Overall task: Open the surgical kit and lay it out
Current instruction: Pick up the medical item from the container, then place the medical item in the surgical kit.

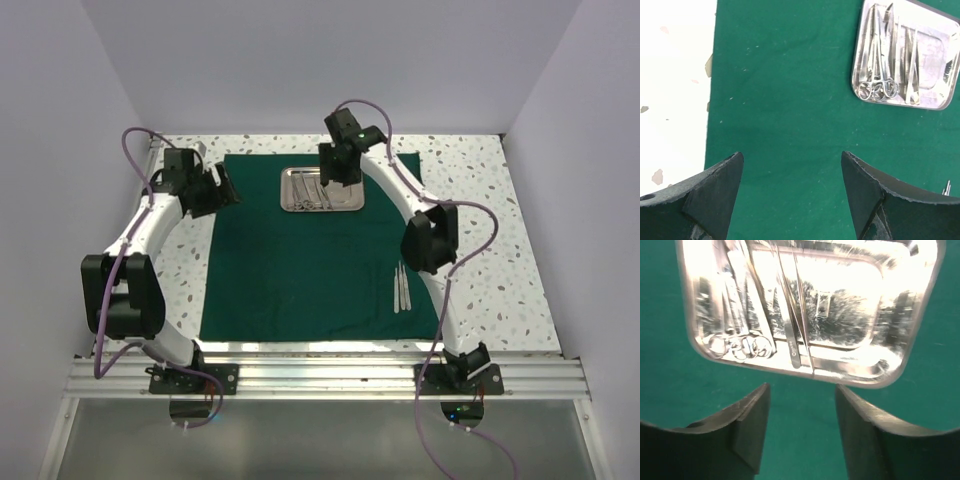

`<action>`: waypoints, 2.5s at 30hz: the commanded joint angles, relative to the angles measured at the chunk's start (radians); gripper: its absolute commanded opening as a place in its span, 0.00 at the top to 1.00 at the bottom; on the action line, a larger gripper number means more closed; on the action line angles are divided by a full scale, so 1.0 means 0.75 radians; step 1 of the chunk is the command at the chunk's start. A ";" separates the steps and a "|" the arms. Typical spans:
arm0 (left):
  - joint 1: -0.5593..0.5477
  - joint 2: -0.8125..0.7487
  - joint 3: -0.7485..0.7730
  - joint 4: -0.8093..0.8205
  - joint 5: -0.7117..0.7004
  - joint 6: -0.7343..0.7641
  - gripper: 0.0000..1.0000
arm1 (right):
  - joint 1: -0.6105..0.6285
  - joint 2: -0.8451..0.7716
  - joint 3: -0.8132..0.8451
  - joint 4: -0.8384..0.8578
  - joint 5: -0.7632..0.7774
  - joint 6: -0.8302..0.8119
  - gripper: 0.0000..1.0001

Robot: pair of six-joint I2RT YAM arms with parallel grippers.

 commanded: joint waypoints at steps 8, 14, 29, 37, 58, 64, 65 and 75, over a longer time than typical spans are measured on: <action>-0.003 -0.151 0.007 -0.175 -0.105 0.056 0.17 | -0.027 0.202 0.118 -0.045 -0.099 0.008 0.62; -0.003 -0.161 -0.030 -0.167 -0.101 0.025 0.17 | -0.027 0.239 0.090 -0.041 -0.099 0.018 0.65; -0.003 -0.226 -0.075 -0.204 -0.181 0.079 0.17 | -0.023 0.372 0.169 -0.020 -0.074 0.055 0.79; 0.001 -0.204 -0.055 -0.196 -0.181 0.089 0.17 | -0.029 0.378 0.188 -0.026 -0.036 0.042 1.00; -0.003 -0.161 -0.130 -0.022 0.013 0.040 0.17 | 0.093 -0.434 -0.576 0.072 -0.070 0.169 1.00; -0.064 -0.112 -0.128 0.009 0.018 0.003 0.18 | 0.243 -0.571 -1.014 0.174 -0.152 0.290 1.00; -0.068 -0.110 -0.102 -0.001 0.010 0.001 0.19 | 0.251 -0.607 -1.078 0.243 -0.172 0.308 1.00; -0.154 -0.097 0.074 -0.071 -0.099 -0.052 0.18 | 0.296 -0.659 -1.448 0.440 -0.238 0.392 1.00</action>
